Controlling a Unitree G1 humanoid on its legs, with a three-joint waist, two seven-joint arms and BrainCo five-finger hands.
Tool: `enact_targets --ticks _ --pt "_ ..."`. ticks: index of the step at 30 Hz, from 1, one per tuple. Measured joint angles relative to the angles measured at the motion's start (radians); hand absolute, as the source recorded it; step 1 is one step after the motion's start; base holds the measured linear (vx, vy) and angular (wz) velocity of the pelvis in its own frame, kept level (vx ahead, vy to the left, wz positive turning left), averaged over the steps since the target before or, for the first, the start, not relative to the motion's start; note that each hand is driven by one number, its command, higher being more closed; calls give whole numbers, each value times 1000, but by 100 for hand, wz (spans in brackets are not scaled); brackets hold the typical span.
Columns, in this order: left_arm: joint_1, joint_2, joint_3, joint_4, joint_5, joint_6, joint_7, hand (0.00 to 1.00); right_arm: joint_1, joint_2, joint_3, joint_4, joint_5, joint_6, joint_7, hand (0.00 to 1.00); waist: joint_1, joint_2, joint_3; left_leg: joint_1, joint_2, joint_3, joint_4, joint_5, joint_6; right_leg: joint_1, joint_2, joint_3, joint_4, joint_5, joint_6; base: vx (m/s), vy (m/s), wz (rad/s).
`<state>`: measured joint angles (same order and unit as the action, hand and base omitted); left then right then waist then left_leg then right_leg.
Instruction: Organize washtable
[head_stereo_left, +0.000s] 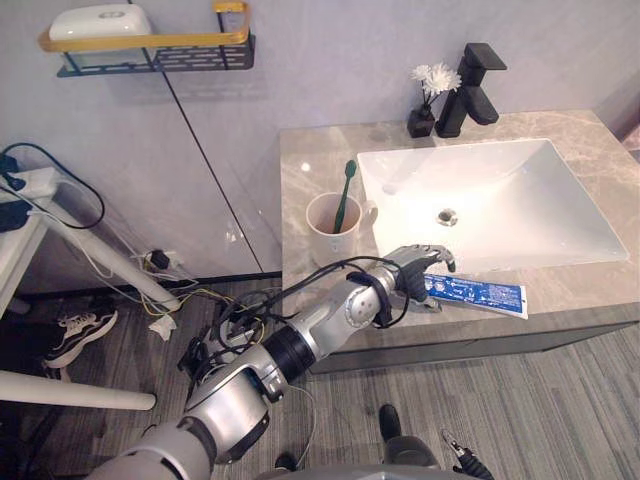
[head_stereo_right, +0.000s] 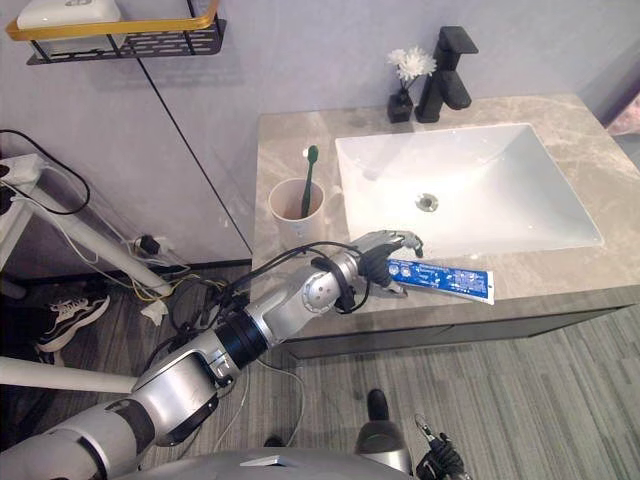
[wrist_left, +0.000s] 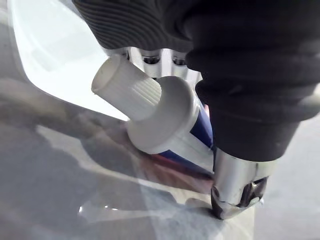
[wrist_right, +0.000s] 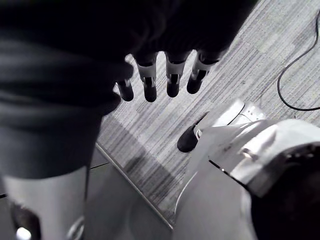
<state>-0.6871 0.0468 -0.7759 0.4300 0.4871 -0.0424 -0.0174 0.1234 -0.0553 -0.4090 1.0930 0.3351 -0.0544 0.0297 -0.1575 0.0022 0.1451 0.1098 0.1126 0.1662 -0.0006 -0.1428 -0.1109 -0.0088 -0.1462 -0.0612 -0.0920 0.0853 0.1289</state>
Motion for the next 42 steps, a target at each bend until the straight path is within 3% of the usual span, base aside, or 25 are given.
enact_targets --ticks 18,29,35,39,42 --pt "10 -43 -41 25 12 -21 24 100 44 -4 106 -93 0 0 -12 0 -1 -2 1 8 1 -2 0 0 0 12 0 -11 -5 0 0 0 0 0" --pt "22 -57 -49 27 8 -32 26 100 127 -5 202 -283 -1 8 -9 0 -2 -4 2 8 2 -3 0 0 0 12 1 -11 -7 0 0 0 0 0" --pt "110 -26 -61 -94 -13 -29 17 100 153 -7 199 -342 21 17 5 0 2 -4 1 8 2 -3 0 0 0 11 1 -12 -5 0 0 0 0 0" --pt "168 24 -110 -239 -70 -30 9 100 97 -15 88 -177 80 -17 3 0 25 -3 -3 -16 -4 -10 10 -1 1 -3 -5 -10 0 1 2 -11 2 2" --pt "186 33 -131 -355 -88 -44 6 100 108 -7 96 -220 123 -39 -10 0 37 -5 -12 -34 -5 -13 20 -1 1 -17 -6 -9 0 4 4 -10 0 4"
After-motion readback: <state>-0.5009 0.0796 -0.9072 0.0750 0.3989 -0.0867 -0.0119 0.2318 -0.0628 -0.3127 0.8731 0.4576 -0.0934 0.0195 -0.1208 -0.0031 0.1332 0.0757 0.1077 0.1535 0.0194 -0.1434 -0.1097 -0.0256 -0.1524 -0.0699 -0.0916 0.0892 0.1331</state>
